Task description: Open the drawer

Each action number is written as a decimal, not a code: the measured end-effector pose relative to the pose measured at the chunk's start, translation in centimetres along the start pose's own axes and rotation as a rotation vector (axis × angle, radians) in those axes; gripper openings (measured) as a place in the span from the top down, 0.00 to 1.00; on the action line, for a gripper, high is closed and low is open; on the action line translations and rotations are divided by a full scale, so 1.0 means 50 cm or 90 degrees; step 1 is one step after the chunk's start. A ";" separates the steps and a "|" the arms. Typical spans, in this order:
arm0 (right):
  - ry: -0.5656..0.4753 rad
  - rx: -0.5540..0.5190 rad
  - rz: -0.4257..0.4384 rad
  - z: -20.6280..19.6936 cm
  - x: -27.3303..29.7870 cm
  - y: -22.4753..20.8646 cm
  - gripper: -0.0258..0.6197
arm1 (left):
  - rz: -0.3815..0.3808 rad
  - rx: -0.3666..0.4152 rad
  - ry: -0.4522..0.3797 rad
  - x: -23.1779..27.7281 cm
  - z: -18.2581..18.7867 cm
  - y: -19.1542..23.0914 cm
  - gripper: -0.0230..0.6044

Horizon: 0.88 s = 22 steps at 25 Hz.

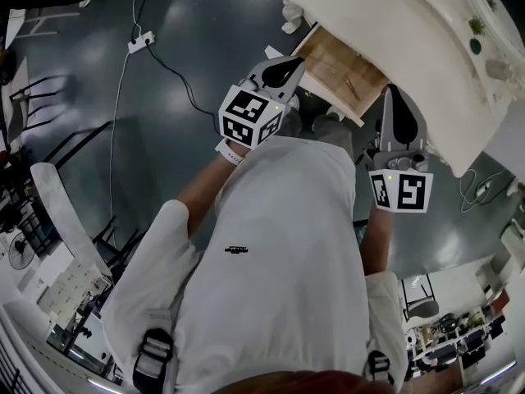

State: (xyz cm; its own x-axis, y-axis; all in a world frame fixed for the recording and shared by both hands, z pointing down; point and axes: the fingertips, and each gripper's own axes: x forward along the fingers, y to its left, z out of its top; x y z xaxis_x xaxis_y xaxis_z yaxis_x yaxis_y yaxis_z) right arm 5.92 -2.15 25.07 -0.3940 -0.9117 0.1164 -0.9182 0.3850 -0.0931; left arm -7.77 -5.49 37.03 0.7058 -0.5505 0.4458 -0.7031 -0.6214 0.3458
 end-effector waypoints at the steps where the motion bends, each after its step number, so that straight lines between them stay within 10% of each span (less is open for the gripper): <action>1: 0.000 -0.006 0.001 0.007 -0.001 0.001 0.94 | 0.000 0.006 -0.013 -0.011 0.023 -0.005 0.95; 22: 0.012 -0.074 -0.071 0.048 -0.117 -0.026 0.94 | 0.002 0.060 -0.175 -0.155 0.214 -0.070 0.95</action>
State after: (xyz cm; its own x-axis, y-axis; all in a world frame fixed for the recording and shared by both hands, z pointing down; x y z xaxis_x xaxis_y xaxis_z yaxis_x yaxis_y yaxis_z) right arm 9.51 2.35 22.11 -0.2886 -0.9473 0.1390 -0.9545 0.2961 0.0360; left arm -9.85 -5.01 23.51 0.7096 -0.6751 0.2016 -0.7033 -0.6616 0.2601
